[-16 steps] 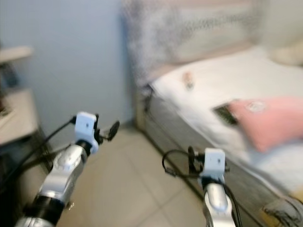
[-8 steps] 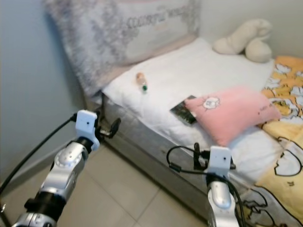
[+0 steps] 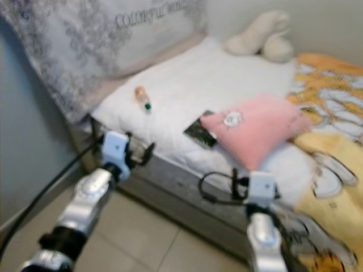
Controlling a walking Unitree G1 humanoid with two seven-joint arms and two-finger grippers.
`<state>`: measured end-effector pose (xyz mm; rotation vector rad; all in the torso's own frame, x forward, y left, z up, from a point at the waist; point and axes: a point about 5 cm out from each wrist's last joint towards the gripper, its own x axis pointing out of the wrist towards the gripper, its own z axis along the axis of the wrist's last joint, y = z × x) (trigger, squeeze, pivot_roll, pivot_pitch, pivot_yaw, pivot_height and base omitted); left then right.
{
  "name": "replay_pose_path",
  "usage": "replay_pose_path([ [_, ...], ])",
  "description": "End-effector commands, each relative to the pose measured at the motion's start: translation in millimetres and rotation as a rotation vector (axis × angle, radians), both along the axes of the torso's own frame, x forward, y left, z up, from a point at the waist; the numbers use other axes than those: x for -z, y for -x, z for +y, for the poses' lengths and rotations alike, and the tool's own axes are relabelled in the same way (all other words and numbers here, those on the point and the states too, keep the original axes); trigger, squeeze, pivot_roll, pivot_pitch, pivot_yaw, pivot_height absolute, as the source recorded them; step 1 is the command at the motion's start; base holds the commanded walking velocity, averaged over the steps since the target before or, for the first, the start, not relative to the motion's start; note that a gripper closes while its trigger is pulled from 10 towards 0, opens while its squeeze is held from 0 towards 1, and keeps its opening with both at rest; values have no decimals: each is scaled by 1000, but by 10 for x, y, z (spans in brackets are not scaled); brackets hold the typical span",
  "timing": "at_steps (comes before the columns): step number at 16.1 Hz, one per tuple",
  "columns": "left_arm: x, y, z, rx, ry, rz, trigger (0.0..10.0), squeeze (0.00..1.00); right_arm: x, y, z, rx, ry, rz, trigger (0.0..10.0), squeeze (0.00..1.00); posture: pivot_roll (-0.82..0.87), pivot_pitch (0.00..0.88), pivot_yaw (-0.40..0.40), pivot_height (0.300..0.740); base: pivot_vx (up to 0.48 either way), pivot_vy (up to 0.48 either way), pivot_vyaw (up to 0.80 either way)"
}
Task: Clean up the room
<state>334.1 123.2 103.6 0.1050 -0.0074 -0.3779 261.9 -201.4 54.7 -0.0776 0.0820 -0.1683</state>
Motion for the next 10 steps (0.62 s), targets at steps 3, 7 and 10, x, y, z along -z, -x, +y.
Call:
replay_pose_path([
  [3,-61,-88,-28,-73,43,4,10000,0,-32,-28,-36,-6,7,-18,10000,0,105,0,-13,740,90,0,0],
  [7,-66,-109,46,-120,31,-13,10000,0,-45,-48,27,-41,4,-24,10000,0,116,0,-30,740,408,252,0],
  [10,-56,-115,78,-135,26,-13,10000,0,-32,-42,54,-71,10,-21,10000,0,122,0,-35,740,409,251,0],
])
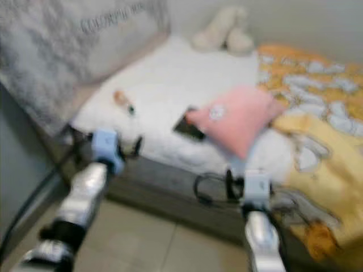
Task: Clean up the room
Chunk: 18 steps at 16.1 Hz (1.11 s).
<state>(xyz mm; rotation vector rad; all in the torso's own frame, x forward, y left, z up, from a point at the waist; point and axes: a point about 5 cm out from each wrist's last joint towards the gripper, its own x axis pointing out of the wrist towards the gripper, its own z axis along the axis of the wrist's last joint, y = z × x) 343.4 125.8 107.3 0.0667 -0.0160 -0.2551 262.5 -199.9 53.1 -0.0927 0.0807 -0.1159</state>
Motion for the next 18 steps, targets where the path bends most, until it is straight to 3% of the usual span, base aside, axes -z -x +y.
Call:
replay_pose_path([
  [1,-16,-15,45,-5,-24,-9,10000,0,-50,-28,18,1,-62,-28,10000,0,126,0,-35,740,409,251,0],
  [3,-12,0,25,15,-27,-14,10000,0,-25,-2,-49,56,-157,-22,10000,0,124,0,-32,740,409,251,0],
  [18,-64,-44,-142,94,-34,-45,10000,0,-48,48,-72,58,-93,-55,10000,0,90,0,-8,740,410,219,0],
])
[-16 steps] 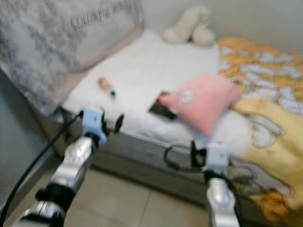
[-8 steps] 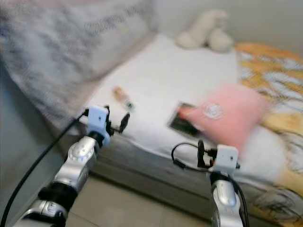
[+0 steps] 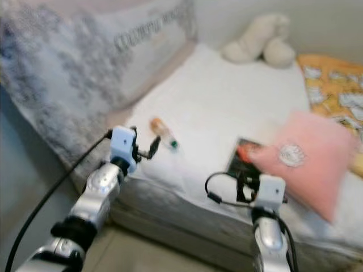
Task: Clean up the room
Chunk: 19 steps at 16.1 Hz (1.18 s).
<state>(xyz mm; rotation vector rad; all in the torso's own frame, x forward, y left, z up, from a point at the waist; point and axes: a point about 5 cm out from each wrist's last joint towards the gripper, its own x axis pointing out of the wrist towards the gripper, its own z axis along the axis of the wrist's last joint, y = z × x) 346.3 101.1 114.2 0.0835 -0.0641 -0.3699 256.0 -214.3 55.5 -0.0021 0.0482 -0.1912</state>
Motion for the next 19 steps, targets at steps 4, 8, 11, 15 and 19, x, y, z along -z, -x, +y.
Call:
replay_pose_path([
  [4,1,-19,53,9,-34,-5,10000,0,-9,15,47,1,4,-14,10000,0,75,0,1,740,441,0,0],
  [8,14,-57,10,9,-32,31,10000,0,17,63,48,4,16,12,10000,0,56,0,11,740,225,0,-759],
  [11,26,-77,-38,8,-34,50,10000,0,9,108,36,12,30,4,10000,0,40,0,14,740,0,0,-502],
  [15,17,-153,-201,17,-33,102,10000,0,1,149,45,-7,74,21,10000,0,18,0,12,740,0,0,0],
  [19,12,-252,-148,-65,-71,161,10000,0,-6,233,12,15,71,15,10000,0,-4,0,22,740,0,0,-297],
])
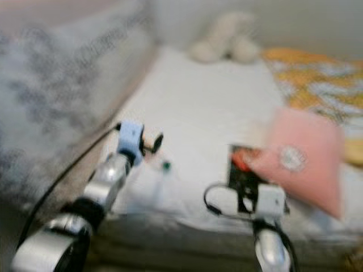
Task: Clean up the room
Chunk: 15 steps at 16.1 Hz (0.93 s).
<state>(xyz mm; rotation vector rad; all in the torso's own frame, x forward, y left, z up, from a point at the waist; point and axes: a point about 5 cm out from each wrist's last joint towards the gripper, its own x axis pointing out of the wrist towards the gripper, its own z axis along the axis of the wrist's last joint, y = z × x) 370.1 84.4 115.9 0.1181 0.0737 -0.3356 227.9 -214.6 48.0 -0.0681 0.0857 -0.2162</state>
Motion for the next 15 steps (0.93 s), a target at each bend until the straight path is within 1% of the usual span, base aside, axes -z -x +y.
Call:
replay_pose_path([
  [1,48,-32,30,-48,-19,71,10000,0,-91,-33,24,-13,13,-30,10000,0,-7,0,24,740,0,0,0],
  [2,74,-38,37,-59,-34,104,10000,0,-99,-22,29,-17,20,-32,10000,0,-9,0,24,740,0,0,0],
  [3,80,-73,52,-103,-20,168,10000,0,-111,26,56,-37,41,-35,10000,0,-17,0,18,740,0,0,0],
  [4,42,-113,62,-144,-37,188,10000,0,-113,118,93,-55,55,-29,10000,0,-36,6,8,740,0,0,0],
  [5,-12,-152,84,-190,-57,186,10000,0,-102,220,137,-80,70,-17,10000,0,-52,29,6,740,0,0,0],
  [6,-53,-180,89,-228,-10,206,10000,0,-79,325,177,-104,78,5,10000,0,-74,59,1,740,0,0,0],
  [8,-143,-219,6,-263,55,232,10000,0,-65,607,225,-118,75,54,10000,0,-135,128,0,740,0,0,0],
  [9,-162,-225,-20,-273,68,239,10000,0,-85,690,246,-128,83,59,10000,0,-158,151,1,740,0,0,0],
  [10,-196,-232,-80,-282,90,252,10000,0,-139,832,301,-156,91,64,10000,0,-179,173,1,740,0,0,0],
  [11,-226,-244,-90,-307,72,255,10000,0,-223,1000,395,-208,117,68,10000,0,-221,220,-4,740,0,0,0],
  [12,-232,-250,-61,-339,46,255,10000,0,-259,1074,438,-234,135,75,10000,0,-235,237,-5,740,0,0,0],
  [13,-241,-259,-11,-374,19,248,10000,0,-286,1151,461,-240,138,88,10000,0,-248,257,-10,740,0,0,0],
  [14,-249,-265,19,-392,2,241,10000,0,-303,1194,469,-237,134,96,10000,0,-251,263,-10,740,0,0,0],
  [15,-277,-282,106,-448,-36,224,10000,0,-334,1325,479,-226,120,128,10000,0,-265,290,-18,740,0,0,0],
])
